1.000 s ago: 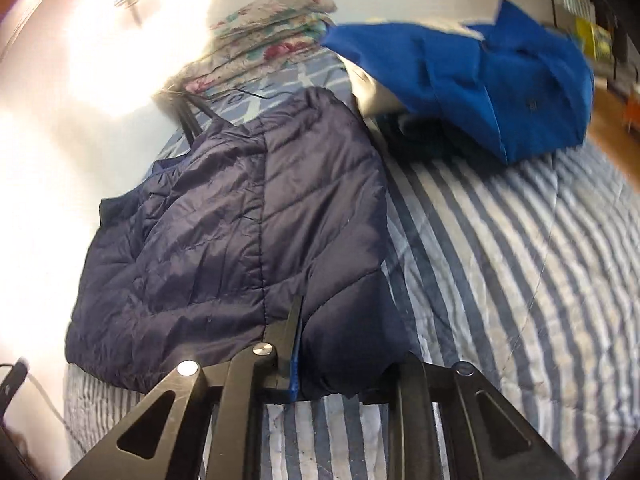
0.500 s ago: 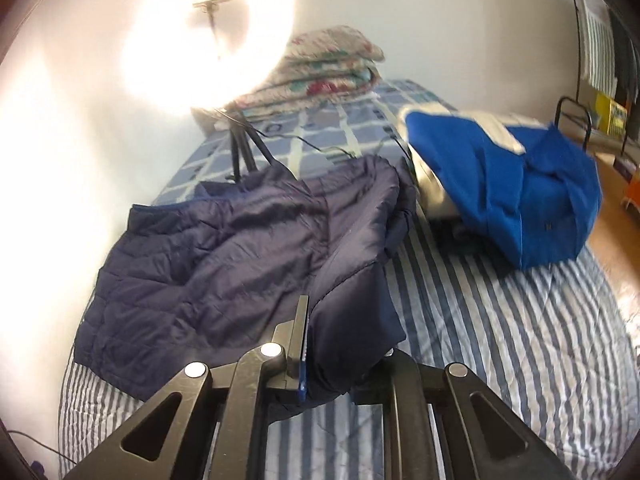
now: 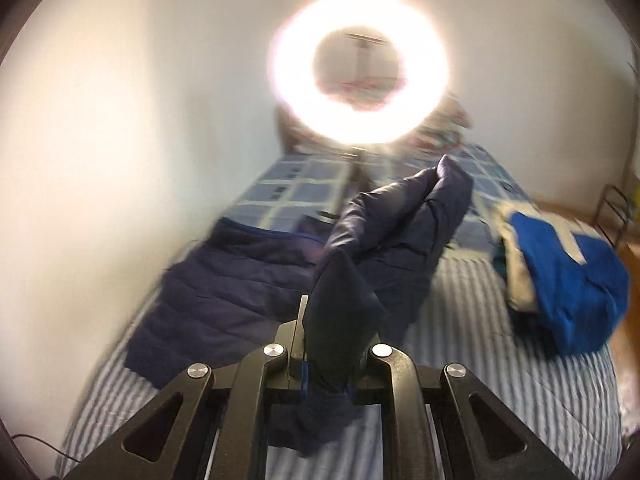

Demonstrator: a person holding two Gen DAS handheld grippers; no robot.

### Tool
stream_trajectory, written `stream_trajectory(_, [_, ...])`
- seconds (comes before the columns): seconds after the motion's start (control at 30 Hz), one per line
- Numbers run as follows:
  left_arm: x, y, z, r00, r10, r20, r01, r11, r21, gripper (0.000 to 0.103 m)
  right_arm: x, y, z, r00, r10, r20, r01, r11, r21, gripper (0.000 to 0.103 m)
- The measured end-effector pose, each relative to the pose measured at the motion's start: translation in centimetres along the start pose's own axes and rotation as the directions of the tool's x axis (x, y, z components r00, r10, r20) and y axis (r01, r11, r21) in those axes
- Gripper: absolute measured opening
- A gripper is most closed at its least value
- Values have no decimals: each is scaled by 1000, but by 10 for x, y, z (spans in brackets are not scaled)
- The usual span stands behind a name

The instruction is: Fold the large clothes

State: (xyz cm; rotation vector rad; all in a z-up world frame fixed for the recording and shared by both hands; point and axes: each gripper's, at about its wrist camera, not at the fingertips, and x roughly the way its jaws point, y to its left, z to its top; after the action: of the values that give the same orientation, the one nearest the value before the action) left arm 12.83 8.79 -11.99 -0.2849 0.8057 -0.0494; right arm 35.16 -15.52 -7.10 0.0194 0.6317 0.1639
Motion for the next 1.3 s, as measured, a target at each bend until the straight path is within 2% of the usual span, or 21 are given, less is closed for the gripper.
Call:
stream_trajectory(0.23, [-5,19,0,1000,12,11,-12,999,-30,43,35,92,3,996,86,-12,-86,989,-123,9])
stream_trajectory(0.37, [-6,30,-2,1000,24,12,-23,999,-44,43,70,141,-7,984,165,-63,-172,977,-130,9])
stream_trajectory(0.5, [-4,40,-5,999,32,7,-32,998,-59,43,104,178,-23,970,211,-120,-226,964,-141,8])
stream_trajectory(0.57, [-1,42,-7,999,35,-3,-36,998,-60,43,127,194,-37,957,237,-170,-260,957,-131,8])
stream_trajectory(0.8, [8,46,-8,999,43,-15,-43,997,-59,43,173,216,-67,921,295,-255,-325,942,-85,8])
stream_trajectory(0.97, [18,50,-5,998,56,-21,-57,996,-61,43,186,222,-79,904,318,-285,-356,930,-90,8])
stream_trajectory(1.03, [20,50,-5,998,60,-23,-61,996,-62,43,191,222,-80,889,338,-308,-381,920,-89,8])
stream_trajectory(1.1, [22,49,-5,998,62,-27,-63,996,-63,43,200,225,-84,850,378,-365,-431,900,-70,9])
stream_trajectory(1.17, [23,48,-5,998,61,-30,-63,996,-62,43,197,218,-82,817,444,-367,-490,871,-38,19])
stream_trajectory(1.23, [23,45,-4,998,65,-26,-66,997,-50,43,187,209,-76,796,494,-351,-532,847,-15,31])
stream_trajectory(1.3, [23,41,0,997,67,-24,-68,997,-35,43,170,195,-69,777,541,-322,-567,823,16,34])
